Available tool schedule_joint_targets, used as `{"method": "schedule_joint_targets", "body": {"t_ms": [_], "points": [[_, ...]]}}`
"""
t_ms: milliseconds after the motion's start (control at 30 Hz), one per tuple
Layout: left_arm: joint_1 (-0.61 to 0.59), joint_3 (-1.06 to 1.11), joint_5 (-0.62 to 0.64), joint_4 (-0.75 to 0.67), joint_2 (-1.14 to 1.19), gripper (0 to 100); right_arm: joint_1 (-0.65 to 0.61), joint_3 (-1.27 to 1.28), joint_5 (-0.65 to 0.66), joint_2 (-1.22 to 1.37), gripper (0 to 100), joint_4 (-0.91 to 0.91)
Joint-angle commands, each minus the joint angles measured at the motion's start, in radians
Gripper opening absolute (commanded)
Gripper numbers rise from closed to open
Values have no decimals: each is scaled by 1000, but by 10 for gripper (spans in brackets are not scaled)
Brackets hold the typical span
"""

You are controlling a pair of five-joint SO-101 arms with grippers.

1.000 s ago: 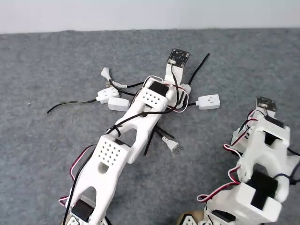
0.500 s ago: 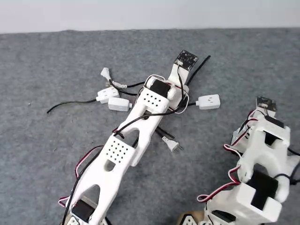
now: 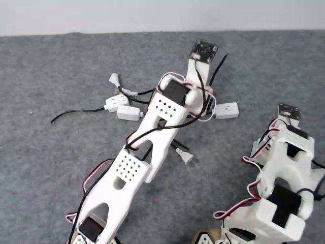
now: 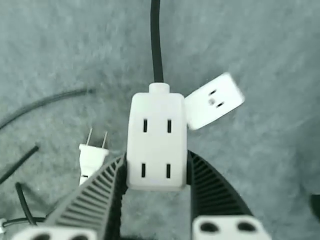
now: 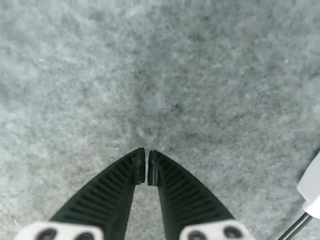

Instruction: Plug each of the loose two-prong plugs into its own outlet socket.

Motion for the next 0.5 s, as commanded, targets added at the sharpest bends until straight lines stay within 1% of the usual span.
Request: {"method": "schedule_joint_targets", "body": {"t_ms": [0, 200, 300, 367, 467], "points": [[3, 73, 41, 44, -204, 10, -15, 8, 5, -15, 10, -16], [5, 596, 51, 37, -583, 10, -16, 8, 5, -15, 10, -16], [-9, 848, 94, 34, -787, 11, -16, 8, 5, -15, 10, -16], [-32, 1007, 106, 5, -904, 11, -18, 8, 5, -15, 10, -16], [-95, 1279, 97, -84, -1066, 11, -27, 8, 5, -15, 10, -16]]}}
